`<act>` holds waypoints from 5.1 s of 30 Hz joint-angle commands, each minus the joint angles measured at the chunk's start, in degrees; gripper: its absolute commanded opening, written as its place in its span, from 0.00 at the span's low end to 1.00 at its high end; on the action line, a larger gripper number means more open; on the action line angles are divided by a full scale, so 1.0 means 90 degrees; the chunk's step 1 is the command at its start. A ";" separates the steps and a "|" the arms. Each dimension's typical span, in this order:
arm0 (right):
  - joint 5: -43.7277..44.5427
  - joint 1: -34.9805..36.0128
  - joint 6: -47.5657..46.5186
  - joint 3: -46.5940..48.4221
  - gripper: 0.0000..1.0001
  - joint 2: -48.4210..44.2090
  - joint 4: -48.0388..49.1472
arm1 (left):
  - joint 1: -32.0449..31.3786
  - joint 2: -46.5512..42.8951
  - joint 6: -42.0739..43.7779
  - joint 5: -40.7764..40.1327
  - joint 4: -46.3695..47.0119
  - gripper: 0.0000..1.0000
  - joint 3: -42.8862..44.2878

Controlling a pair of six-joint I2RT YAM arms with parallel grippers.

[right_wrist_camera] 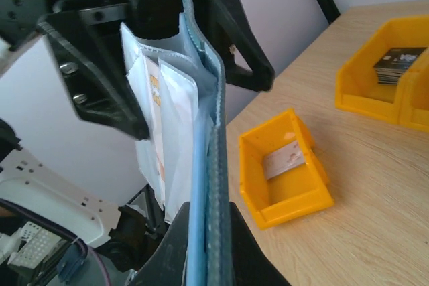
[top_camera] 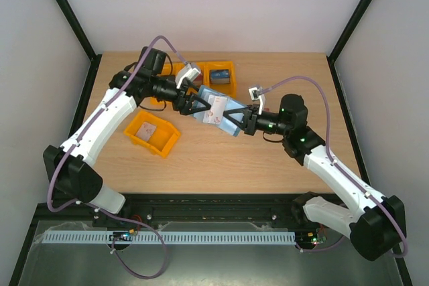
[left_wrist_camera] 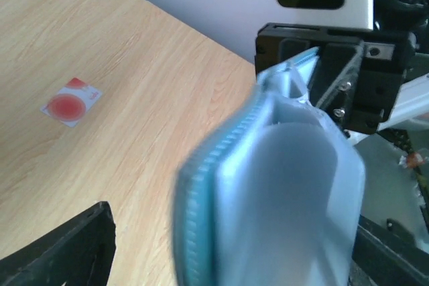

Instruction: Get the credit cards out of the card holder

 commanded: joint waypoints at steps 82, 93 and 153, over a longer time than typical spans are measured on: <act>0.0951 0.0020 0.0402 -0.0051 0.02 0.0280 0.0553 | 0.0558 -0.0125 -0.0779 -0.0428 -0.0101 0.49 0.1034; 0.0643 0.0020 0.0423 -0.0041 0.02 0.0171 0.0615 | -0.0202 0.0097 -0.1153 0.0132 0.0473 0.46 -0.0050; 0.0752 -0.0749 -0.1721 0.0526 0.02 0.1608 -0.1785 | 0.2173 0.1443 0.1710 -0.4362 -0.2452 0.02 -0.0593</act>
